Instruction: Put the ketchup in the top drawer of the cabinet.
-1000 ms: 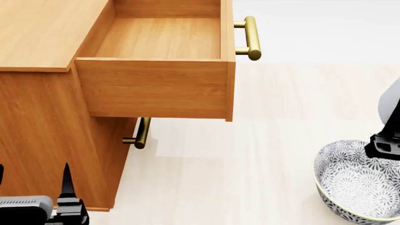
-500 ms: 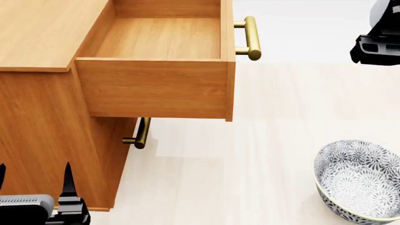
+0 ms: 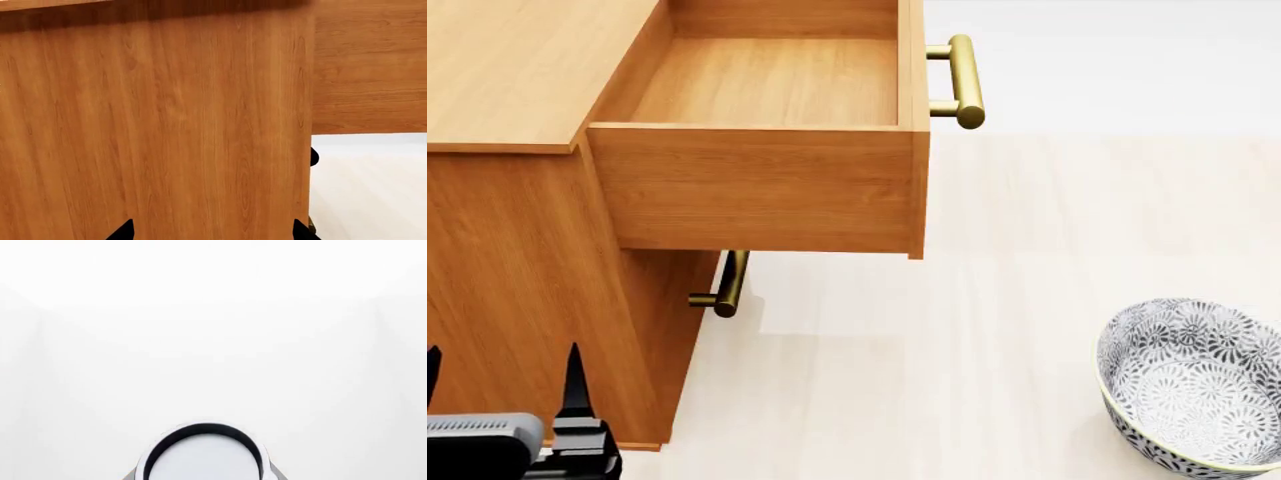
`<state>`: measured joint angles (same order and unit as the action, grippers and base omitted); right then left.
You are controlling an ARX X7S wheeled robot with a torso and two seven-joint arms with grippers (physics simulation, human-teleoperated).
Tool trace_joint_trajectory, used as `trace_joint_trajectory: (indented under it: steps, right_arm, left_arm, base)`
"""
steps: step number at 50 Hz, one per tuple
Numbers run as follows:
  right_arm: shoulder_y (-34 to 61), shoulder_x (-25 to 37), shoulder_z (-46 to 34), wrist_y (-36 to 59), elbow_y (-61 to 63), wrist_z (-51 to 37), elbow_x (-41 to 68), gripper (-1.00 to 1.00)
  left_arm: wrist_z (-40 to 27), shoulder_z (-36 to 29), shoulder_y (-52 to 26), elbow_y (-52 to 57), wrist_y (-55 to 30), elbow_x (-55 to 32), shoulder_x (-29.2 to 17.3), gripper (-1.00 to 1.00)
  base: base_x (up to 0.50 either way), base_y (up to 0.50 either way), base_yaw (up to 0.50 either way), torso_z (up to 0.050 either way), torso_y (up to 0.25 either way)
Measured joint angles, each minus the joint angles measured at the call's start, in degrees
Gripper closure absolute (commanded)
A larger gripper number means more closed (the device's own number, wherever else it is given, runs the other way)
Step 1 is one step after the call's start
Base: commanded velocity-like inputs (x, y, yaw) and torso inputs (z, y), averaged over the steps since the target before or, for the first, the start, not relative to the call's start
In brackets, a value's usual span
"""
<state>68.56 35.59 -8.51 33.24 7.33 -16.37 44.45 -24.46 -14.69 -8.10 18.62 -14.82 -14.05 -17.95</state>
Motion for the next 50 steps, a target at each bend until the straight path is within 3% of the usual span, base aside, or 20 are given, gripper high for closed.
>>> trace_joint_trajectory:
  steps: [26,36,50]
  right_arm:
    - [22.8,-12.5,-10.7,-8.4,-31.9,8.6,-11.7,1.0]
    - [31.9,-18.9,-13.5,-16.1,-51.0,13.3,-15.7,1.0]
    - [41.5,-27.4,-11.4,-25.6,-74.6,18.6,-22.2,1.0]
  left_arm:
    - [-0.5,-0.3,0.4,0.7,0.2,-0.2,-0.4,-1.0]
    - [-0.8,-0.4,0.5,0.9,0.3,-0.3,-0.5,-1.0]
    - [-1.0,-0.6,0.6,0.7,0.7,-0.4,-0.5,-1.0]
  base:
    - [0.0,0.0,0.0,0.0,0.0]
    - [0.0,0.0,0.0,0.0,0.0]
    - [0.0,0.0,0.0,0.0,0.001]
